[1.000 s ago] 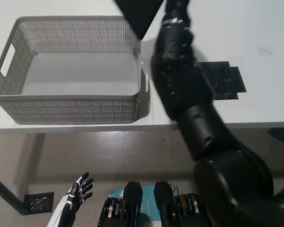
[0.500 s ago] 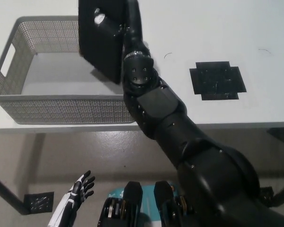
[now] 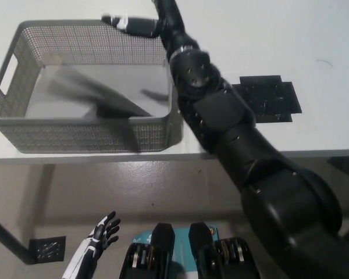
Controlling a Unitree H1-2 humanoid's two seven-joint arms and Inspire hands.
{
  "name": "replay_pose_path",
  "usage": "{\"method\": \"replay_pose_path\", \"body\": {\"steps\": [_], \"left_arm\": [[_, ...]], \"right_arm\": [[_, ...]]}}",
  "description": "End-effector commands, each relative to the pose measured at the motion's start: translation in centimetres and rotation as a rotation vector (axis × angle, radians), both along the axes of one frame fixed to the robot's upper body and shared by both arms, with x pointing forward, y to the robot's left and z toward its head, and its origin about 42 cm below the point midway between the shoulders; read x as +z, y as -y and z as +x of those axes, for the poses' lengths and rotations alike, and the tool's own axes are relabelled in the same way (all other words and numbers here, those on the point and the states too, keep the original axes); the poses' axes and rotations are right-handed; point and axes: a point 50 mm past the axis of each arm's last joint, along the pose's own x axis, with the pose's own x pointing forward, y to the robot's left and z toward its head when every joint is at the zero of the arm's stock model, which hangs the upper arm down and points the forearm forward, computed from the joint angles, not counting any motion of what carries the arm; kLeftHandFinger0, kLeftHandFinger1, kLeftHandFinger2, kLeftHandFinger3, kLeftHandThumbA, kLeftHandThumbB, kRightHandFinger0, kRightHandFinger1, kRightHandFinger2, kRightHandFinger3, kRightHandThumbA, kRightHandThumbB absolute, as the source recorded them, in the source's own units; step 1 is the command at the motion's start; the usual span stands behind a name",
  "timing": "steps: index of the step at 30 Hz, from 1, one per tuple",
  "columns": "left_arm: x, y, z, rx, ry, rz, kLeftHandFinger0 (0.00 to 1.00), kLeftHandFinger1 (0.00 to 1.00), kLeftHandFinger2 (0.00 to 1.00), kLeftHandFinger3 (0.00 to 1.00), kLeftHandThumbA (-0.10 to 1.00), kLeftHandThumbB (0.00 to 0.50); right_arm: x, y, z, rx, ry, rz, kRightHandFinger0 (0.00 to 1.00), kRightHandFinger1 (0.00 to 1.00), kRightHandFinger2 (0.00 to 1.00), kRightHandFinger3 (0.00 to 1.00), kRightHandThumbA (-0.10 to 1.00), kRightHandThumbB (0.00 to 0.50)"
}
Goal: A notebook is kept standing on the table on the right hand side and a container is kept on the left hand side and the robot uses its right hand to grab the notebook and places it in the container
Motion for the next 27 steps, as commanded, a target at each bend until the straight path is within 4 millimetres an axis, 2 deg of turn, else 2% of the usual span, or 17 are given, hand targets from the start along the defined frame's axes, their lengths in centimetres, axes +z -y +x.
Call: {"method": "replay_pose_path", "body": {"steps": [1,2,4,6,7,8,10,13,15,18,19,20,21,22,23,24,27], "left_arm": [[1.0,-0.2,0.2,-0.023,0.045,0.026,1.0,1.0,1.0,1.0,1.0,0.209],[1.0,-0.2,0.2,-0.024,0.046,0.025,1.0,1.0,1.0,1.0,1.0,0.207],[1.2,-0.2,0.3,-0.027,0.05,0.022,1.0,1.0,1.0,1.0,1.0,0.21],[1.4,-0.3,0.5,-0.03,0.056,0.023,1.0,1.0,1.0,1.0,1.0,0.211],[1.4,-0.3,0.6,-0.03,0.058,0.022,1.0,1.0,1.0,1.0,1.0,0.21],[1.5,-0.3,0.7,-0.032,0.064,0.02,1.0,1.0,1.0,1.0,1.0,0.203],[1.6,-0.3,0.8,-0.033,0.064,0.025,1.0,1.0,1.0,1.0,1.0,0.204],[1.7,-0.3,0.8,-0.037,0.071,0.04,1.0,1.0,1.0,1.0,1.0,0.19],[1.8,-0.4,0.9,-0.037,0.072,0.048,1.0,1.0,1.0,1.0,1.0,0.193],[1.9,-0.8,0.7,-0.042,0.066,0.06,1.0,1.0,1.0,1.0,1.0,0.192],[1.9,-0.8,0.8,-0.043,0.067,0.078,1.0,1.0,1.0,1.0,1.0,0.208],[1.9,-0.8,0.9,-0.046,0.069,0.09,1.0,1.0,1.0,1.0,1.0,0.2],[1.9,-0.8,0.9,-0.049,0.075,0.097,1.0,1.0,1.0,1.0,1.0,0.198],[2.0,-0.8,0.9,-0.05,0.072,0.097,1.0,1.0,1.0,1.0,1.0,0.195],[2.1,-0.9,0.9,-0.05,0.07,0.099,1.0,1.0,1.0,1.0,1.0,0.195],[2.1,-1.0,0.9,-0.051,0.067,0.096,1.0,1.0,1.0,1.0,1.0,0.197],[2.2,-0.9,1.1,-0.049,0.071,0.077,1.0,1.0,1.0,1.0,1.0,0.178]], "right_arm": [[10.9,0.6,-0.6,0.049,0.267,0.049,1.0,1.0,1.0,1.0,1.0,0.5],[11.5,0.9,-0.7,0.047,0.285,0.055,1.0,1.0,1.0,1.0,1.0,0.5],[14.9,2.6,-1.5,0.037,0.363,0.093,1.0,1.0,1.0,1.0,1.0,0.5],[18.6,5.1,-3.4,-0.004,0.472,0.111,1.0,1.0,1.0,1.0,1.0,0.5],[19.3,5.9,-3.9,-0.004,0.492,0.121,1.0,1.0,1.0,1.0,1.0,0.5],[21.2,8.3,-5.8,-0.006,0.587,0.145,1.0,1.0,1.0,1.0,1.0,0.498],[21.8,9.9,-7.1,-0.014,0.644,0.16,1.0,1.0,1.0,1.0,1.0,0.5],[21.6,14.2,-10.8,-0.009,0.759,0.204,1.0,1.0,1.0,1.0,1.0,0.493],[20.0,17.6,-14.1,-0.024,0.81,0.204,1.0,1.0,1.0,1.0,1.0,0.491],[17.7,20.3,-17.1,-0.042,0.842,0.217,1.0,1.0,1.0,1.0,0.96,0.5],[15.9,21.7,-18.9,-0.045,0.859,0.211,1.0,1.0,1.0,1.0,0.95,0.5],[14.2,22.5,-20.4,-0.061,0.883,0.19,1.0,1.0,1.0,1.0,0.99,0.472],[12.9,23.0,-21.6,-0.074,0.897,0.158,1.0,1.0,1.0,1.0,1.0,0.469],[10.4,23.6,-23.4,-0.112,0.929,0.099,1.0,1.0,1.0,1.0,1.0,0.424],[8.8,23.9,-24.5,-0.138,0.949,0.071,1.0,1.0,1.0,1.0,1.0,0.415],[6.5,24.3,-26.0,-0.155,0.932,0.066,1.0,1.0,1.0,1.0,1.0,0.443],[2.2,24.6,-28.8,-0.147,0.853,0.049,1.0,1.0,1.0,1.0,1.0,0.474]]}}
